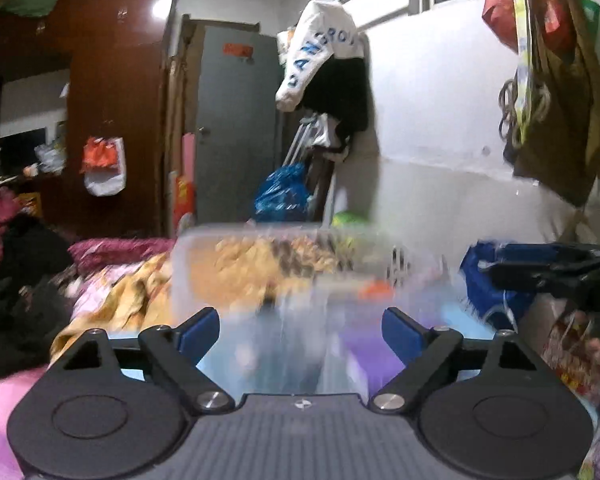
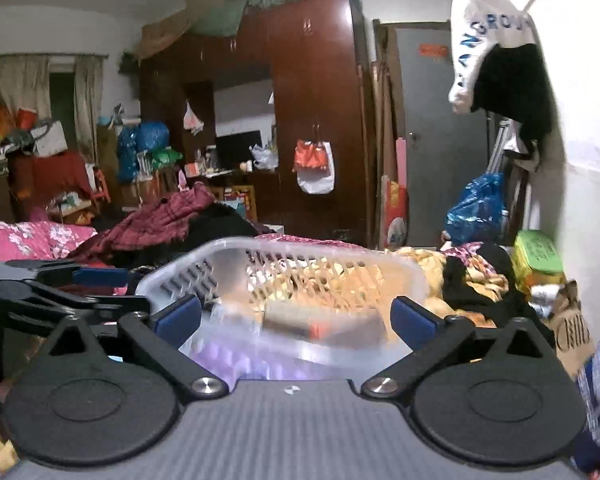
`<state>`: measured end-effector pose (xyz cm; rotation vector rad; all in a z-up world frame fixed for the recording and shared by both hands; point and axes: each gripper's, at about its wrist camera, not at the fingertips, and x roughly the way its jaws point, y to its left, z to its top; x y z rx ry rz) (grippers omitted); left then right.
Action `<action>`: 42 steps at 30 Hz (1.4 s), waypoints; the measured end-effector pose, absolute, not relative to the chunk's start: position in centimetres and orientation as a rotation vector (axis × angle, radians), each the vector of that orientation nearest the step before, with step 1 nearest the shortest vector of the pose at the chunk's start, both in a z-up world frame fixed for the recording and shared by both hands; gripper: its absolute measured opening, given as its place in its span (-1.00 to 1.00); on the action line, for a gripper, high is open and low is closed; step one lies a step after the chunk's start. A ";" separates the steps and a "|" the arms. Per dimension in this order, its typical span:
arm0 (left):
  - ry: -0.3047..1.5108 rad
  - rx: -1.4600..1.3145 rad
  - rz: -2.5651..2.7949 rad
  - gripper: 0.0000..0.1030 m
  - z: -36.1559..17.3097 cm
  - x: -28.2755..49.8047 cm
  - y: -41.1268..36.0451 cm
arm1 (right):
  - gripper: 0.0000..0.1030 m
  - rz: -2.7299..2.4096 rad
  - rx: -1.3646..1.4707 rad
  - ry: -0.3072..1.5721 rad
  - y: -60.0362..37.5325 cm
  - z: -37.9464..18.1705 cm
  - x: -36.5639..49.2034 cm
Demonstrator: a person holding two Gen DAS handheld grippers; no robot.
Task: Organize objects
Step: 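Lift the medicine box over the basket and open the tools, then close both tools on the clear plastic bag on the table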
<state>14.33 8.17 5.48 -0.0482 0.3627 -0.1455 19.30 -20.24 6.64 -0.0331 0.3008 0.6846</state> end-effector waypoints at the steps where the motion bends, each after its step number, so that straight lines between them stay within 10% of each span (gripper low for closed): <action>1: 0.360 -0.056 -0.130 0.76 4.3 12.8 8.2 | 1.00 0.681 -0.020 0.304 -21.3 5.2 18.0; 10: 0.486 -0.089 -0.133 0.76 -3.4 8.8 9.0 | 0.99 0.696 0.044 0.423 -23.9 -3.9 13.9; 25: 0.444 0.027 -0.188 0.75 -5.8 7.7 7.1 | 0.10 0.693 -0.109 0.361 -20.9 -5.8 12.7; 39: 0.415 -0.036 -0.229 -0.78 -5.9 7.5 7.9 | -0.43 0.699 -0.097 0.352 -21.7 -5.8 13.1; 42: 0.399 -0.005 -0.224 -0.82 -6.0 7.2 7.3 | -0.51 0.700 -0.099 0.346 -21.8 -5.6 13.0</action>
